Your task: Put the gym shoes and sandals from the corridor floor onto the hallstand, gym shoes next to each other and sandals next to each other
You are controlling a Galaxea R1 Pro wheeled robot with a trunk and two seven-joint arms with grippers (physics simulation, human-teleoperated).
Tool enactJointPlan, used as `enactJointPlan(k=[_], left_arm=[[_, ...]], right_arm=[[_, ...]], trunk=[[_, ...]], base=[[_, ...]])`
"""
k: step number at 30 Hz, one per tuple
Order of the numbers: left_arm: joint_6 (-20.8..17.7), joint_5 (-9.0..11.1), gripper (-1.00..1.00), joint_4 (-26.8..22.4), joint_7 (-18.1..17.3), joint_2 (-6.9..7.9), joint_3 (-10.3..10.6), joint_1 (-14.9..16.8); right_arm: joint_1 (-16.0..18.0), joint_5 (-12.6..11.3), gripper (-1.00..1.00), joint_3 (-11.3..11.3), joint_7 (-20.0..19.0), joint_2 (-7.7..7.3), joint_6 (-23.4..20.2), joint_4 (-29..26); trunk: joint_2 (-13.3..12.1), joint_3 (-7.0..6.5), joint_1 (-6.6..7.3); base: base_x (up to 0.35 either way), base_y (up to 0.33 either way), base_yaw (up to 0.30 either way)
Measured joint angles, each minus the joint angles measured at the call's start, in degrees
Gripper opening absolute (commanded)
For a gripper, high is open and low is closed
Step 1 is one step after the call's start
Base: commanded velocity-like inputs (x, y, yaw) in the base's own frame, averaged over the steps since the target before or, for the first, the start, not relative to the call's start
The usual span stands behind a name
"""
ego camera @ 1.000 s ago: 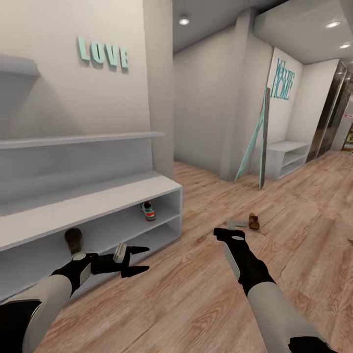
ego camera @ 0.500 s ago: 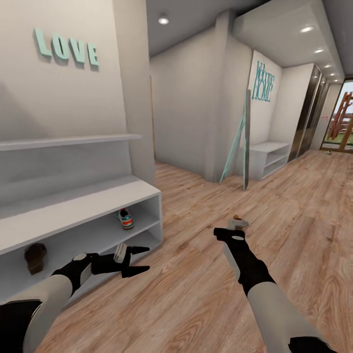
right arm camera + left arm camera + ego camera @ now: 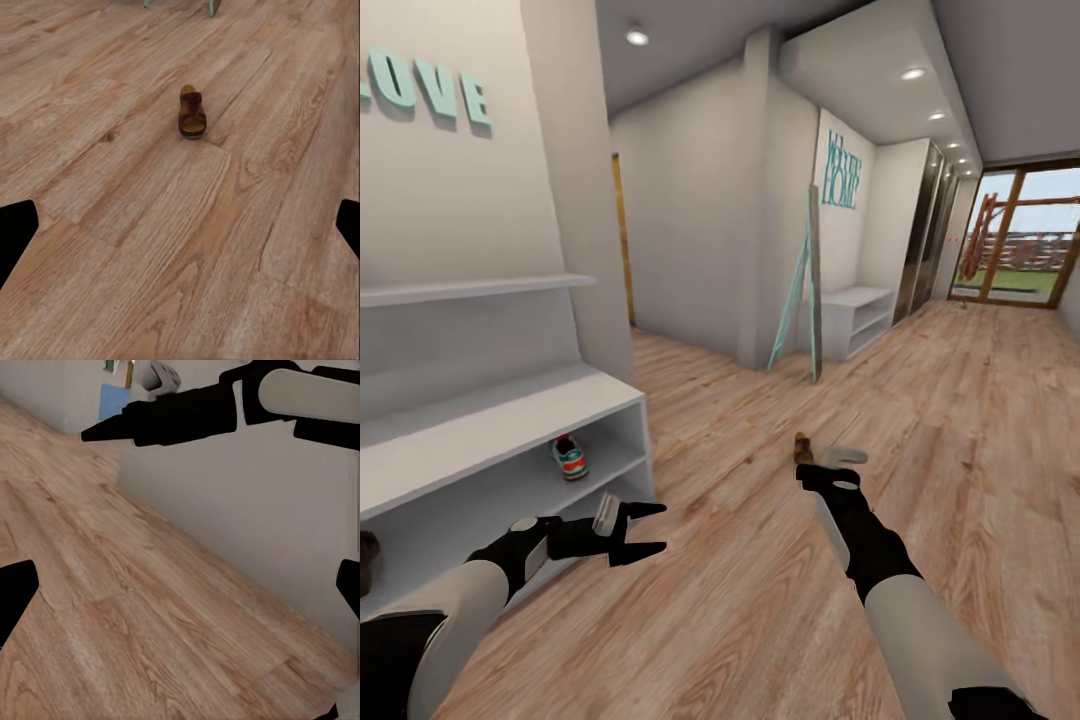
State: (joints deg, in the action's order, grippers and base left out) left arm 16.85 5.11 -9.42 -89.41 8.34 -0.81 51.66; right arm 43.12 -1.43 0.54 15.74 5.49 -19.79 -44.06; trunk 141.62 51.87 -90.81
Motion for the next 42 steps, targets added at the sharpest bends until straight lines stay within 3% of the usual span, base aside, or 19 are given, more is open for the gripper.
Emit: enactJointPlan(k=[9, 13, 19, 42], left_arm=[[0.0, 0.0, 1.00, 0.0, 0.0, -0.01, 0.0, 0.0], [0.0, 0.0, 1.00, 0.0, 0.0, -0.01, 0.1, 0.0], [0.0, 0.0, 1.00, 0.0, 0.0, -0.01, 0.0, 0.0], [0.0, 0.0, 1.00, 0.0, 0.0, -0.01, 0.0, 0.0]], right_arm=[[0.0, 0.0, 1.00, 0.0, 0.0, 0.00, 0.0, 0.0], [0.0, 0.0, 1.00, 0.0, 0.0, 0.00, 0.0, 0.0], [0.0, 0.0, 1.00, 0.0, 0.0, 0.00, 0.0, 0.1], [0.0, 0.0, 1.00, 0.0, 0.0, 0.00, 0.0, 0.3]], trunk=[[0.0, 0.00, 0.00], [1.6, 0.72, -0.87], [1.7, 2.04, -1.03], [1.7, 1.95, -1.02]], base=[[0.000, 0.000, -0.300], [0.000, 0.000, -0.300], [0.000, 0.000, -0.300], [0.014, 0.000, -0.300]])
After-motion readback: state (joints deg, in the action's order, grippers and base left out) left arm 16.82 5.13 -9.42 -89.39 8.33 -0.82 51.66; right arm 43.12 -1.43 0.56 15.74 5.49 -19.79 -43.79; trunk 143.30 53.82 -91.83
